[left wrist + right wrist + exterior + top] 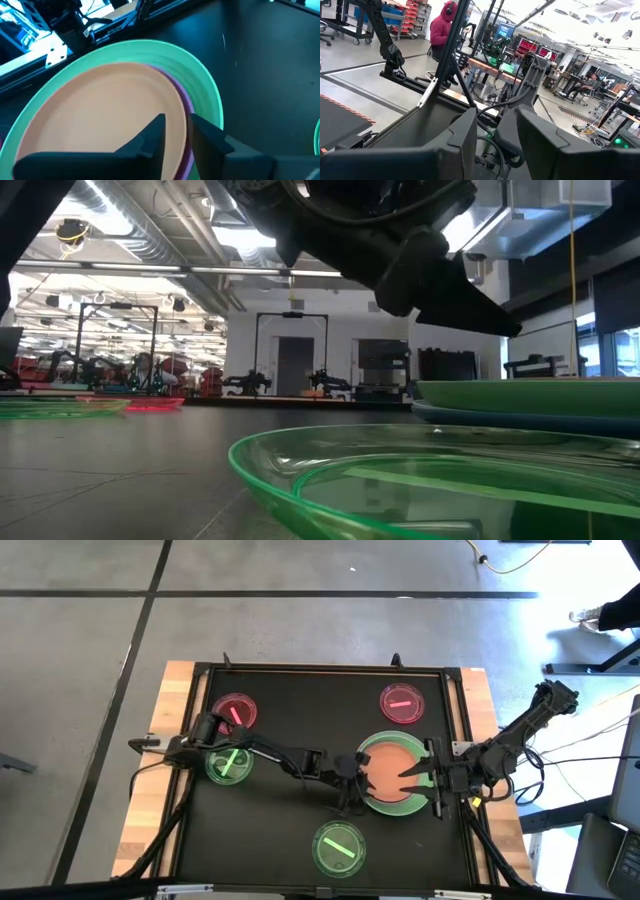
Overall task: Stack plastic plates
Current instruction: Stack the orange plate on top of the purple plate, then stack the left red transparent plate on top of the orange plate
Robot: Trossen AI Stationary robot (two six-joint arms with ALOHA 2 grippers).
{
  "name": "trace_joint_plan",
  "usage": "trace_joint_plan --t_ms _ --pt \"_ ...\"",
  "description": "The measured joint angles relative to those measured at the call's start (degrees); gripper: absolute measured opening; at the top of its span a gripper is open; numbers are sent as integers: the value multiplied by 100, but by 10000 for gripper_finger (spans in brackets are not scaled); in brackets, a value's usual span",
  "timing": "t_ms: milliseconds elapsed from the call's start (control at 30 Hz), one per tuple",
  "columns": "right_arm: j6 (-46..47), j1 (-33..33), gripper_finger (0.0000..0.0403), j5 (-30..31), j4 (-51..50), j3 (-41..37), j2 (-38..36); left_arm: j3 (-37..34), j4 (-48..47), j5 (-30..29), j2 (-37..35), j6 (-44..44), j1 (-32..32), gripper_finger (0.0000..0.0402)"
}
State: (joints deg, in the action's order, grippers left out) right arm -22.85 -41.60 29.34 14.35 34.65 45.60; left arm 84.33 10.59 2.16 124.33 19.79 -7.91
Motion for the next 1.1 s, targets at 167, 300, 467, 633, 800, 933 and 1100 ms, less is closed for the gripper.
trace_joint_plan --t_ms 167,300,467,633,800,933,1100 --pt "2 0 133 0 -61 1 2 -2 -694 -801 -240 -15 -132 91" --pt "33 0 133 0 -109 0 0 0 -1716 -1363 -684 -182 -303 90" --pt "38 0 133 0 -127 0 2 -4 -3196 -1036 -1291 -791 -423 90" --pt "113 0 133 0 -134 0 2 -650 -3576 -1069 -2062 -1374 -514 90" --pt "146 0 133 0 -141 0 2 -1882 -3433 -1566 -3219 -2078 -579 90" --pt "146 0 133 2 -139 0 0 -2778 -3480 -2272 -4151 -2760 -567 90" --pt "146 0 133 2 -129 0 0 -3564 -3597 -2896 -5034 -3623 -450 90"
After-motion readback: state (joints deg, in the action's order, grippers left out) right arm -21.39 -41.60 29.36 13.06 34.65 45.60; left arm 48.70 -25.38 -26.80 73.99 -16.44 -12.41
